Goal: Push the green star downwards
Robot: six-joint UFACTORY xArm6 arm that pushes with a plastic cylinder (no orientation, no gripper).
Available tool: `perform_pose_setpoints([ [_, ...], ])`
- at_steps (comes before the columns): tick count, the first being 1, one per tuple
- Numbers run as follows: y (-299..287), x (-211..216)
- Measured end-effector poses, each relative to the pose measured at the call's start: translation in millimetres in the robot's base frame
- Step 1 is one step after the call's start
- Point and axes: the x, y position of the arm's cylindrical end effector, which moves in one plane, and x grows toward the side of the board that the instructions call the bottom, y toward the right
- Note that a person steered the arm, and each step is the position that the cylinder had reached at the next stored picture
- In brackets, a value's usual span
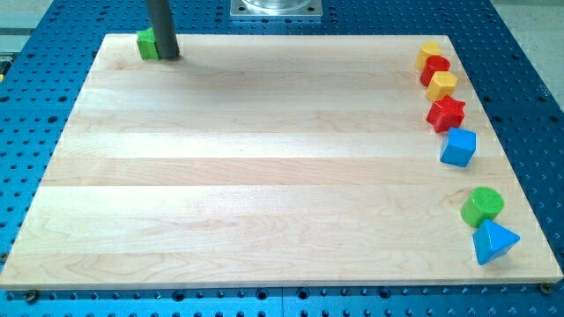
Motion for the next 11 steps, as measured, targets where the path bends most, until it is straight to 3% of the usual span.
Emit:
perform_pose_setpoints([
  [2,12,-4],
  [3,11,-50],
  [4,3,-50],
  [7,-81,-39],
  [9,-48,-18],
  [10,-49,15],
  [11,-22,84],
])
